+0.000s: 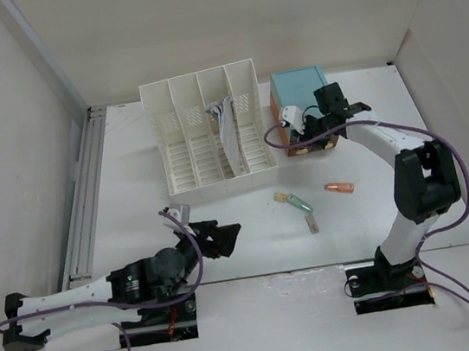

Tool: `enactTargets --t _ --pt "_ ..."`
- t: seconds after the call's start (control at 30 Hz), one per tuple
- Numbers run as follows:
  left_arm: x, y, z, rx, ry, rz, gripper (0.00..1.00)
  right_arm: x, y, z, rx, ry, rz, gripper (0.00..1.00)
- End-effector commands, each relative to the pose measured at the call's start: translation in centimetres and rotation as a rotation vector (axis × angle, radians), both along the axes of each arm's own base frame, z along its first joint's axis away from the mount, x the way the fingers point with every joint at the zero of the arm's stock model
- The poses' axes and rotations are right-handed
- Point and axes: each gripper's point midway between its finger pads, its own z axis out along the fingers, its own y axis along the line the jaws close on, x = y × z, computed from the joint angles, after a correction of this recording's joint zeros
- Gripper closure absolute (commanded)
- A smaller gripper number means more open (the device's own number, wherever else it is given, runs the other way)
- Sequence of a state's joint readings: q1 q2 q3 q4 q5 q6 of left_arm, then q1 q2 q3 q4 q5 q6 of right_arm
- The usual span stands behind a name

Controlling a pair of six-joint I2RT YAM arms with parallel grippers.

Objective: Organize the desk

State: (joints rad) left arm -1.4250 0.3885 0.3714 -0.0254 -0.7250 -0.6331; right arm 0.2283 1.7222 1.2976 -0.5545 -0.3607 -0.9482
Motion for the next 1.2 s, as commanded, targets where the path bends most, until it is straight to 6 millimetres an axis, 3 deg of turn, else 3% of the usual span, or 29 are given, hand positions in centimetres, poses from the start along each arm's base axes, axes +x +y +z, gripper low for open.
enactTargets --t 0.0,0.03,0.07,0.1,0.13,0.17,0.2,0.23,0.27,0.3,0.33,0.37,0.4,0.43,0.47,0.5,0.53,0.57,0.6,0.63,0.73,0.77,0.8,0.83,0.97,1.0,1.17 --pt "-0.1 -2.4 -0.4 -0.040 0.015 -0.019 0.40 -0.4 1.9 6.6 0.112 -0.179 0.108 0.94" --pt "0.0 -3.0 -0.5 -0.047 0.021 -0.018 0.47 -1.0 2.1 7.6 0.124 -0.218 0.130 0.60" --pt "-0.1 -4.5 -1.0 -0.039 0.027 -0.040 0.59 -2.8 2.0 9.1 0.136 -0.283 0.142 0.36" --pt "0.0 -5.2 -1.4 -0.041 0.037 -0.039 0.65 -3.0 1.4 10.1 0.126 -0.341 0.112 0.16" --pt "-0.1 -6.0 -1.9 -0.037 0.047 -0.046 0.67 -2.6 1.5 12.4 0.135 -0.464 0.108 0.00" --pt "0.0 -7.1 -1.3 -0.073 0.048 -0.046 0.67 -3.5 0.8 11.3 0.153 -0.471 0.049 0.00" --pt "0.4 -8.4 -2.4 -0.024 0.059 -0.045 0.66 -4.3 -0.2 14.4 0.172 -0.587 -0.004 0.00" --pt "0.5 -9.4 -2.4 -0.047 0.084 -0.040 0.66 -3.7 -1.1 17.3 0.227 -0.707 -0.084 0.00" --pt "0.9 -10.2 -2.5 -0.045 0.096 -0.032 0.66 -3.9 -1.9 18.0 0.278 -0.725 -0.180 0.00" --pt "1.1 -11.8 -3.7 -0.021 0.111 -0.054 0.61 -4.4 -2.4 18.4 0.353 -0.705 -0.269 0.00" --pt "2.0 -12.9 -2.5 -0.046 0.109 -0.046 0.42 -4.3 -2.6 19.0 0.376 -0.704 -0.306 0.02" --pt "2.3 -13.9 -2.5 -0.057 0.126 -0.047 0.41 -4.5 -3.0 18.5 0.385 -0.655 -0.339 0.34" --pt "2.8 -14.9 -2.3 -0.064 0.129 -0.054 0.41 -4.7 -2.8 19.6 0.437 -0.635 -0.369 0.61" --pt "3.9 -16.6 -1.8 -0.070 0.131 -0.045 0.38 -4.5 -2.9 19.5 0.446 -0.607 -0.396 0.86" --pt "4.6 -17.4 -1.6 -0.072 0.131 -0.036 0.38 -4.6 -3.4 18.8 0.436 -0.560 -0.436 1.00" --pt "4.8 -18.4 -1.3 -0.073 0.130 -0.036 0.37 -4.6 -3.8 19.2 0.442 -0.552 -0.457 1.00" --pt "5.3 -19.3 -2.8 -0.013 0.122 -0.027 0.35 -4.7 -3.8 20.0 0.472 -0.543 -0.462 1.00" --pt "6.2 -20.8 -0.8 -0.049 0.111 -0.020 0.29 -4.8 -4.0 20.2 0.501 -0.517 -0.475 1.00" --pt "7.0 -21.6 -0.6 -0.038 0.103 -0.012 0.29 -4.8 -4.2 20.2 0.504 -0.516 -0.475 1.00" --pt "7.2 -22.5 -0.4 -0.034 0.104 -0.011 0.24 -5.1 -4.0 21.0 0.538 -0.515 -0.479 0.93" --pt "9.5 -25.3 -1.1 0.055 0.125 0.018 0.24 -5.8 -4.6 22.3 0.568 -0.527 -0.496 0.70" --pt "10.3 -25.4 -3.7 0.147 0.150 0.046 0.23 -6.1 -5.2 23.3 0.594 -0.546 -0.524 0.64" --pt "11.3 -26.6 -1.9 0.129 0.138 0.054 0.23 -6.3 -5.6 24.1 0.599 -0.568 -0.532 0.62" --pt "11.5 -27.1 -2.1 0.152 0.133 0.051 0.23 -6.5 -5.7 24.2 0.607 -0.564 -0.547 0.59" --pt "14.2 -27.6 -4.2 0.231 0.168 0.074 0.23 -7.3 -6.8 25.5 0.659 -0.576 -0.608 0.59" --pt "14.6 -27.3 -6.2 0.285 0.193 0.078 0.23 -7.4 -6.8 25.6 0.666 -0.568 -0.614 0.59" --pt "17.9 -26.0 -8.9 0.361 0.225 0.139 0.23 -7.6 -8.1 26.1 0.692 -0.571 -0.673 0.59"
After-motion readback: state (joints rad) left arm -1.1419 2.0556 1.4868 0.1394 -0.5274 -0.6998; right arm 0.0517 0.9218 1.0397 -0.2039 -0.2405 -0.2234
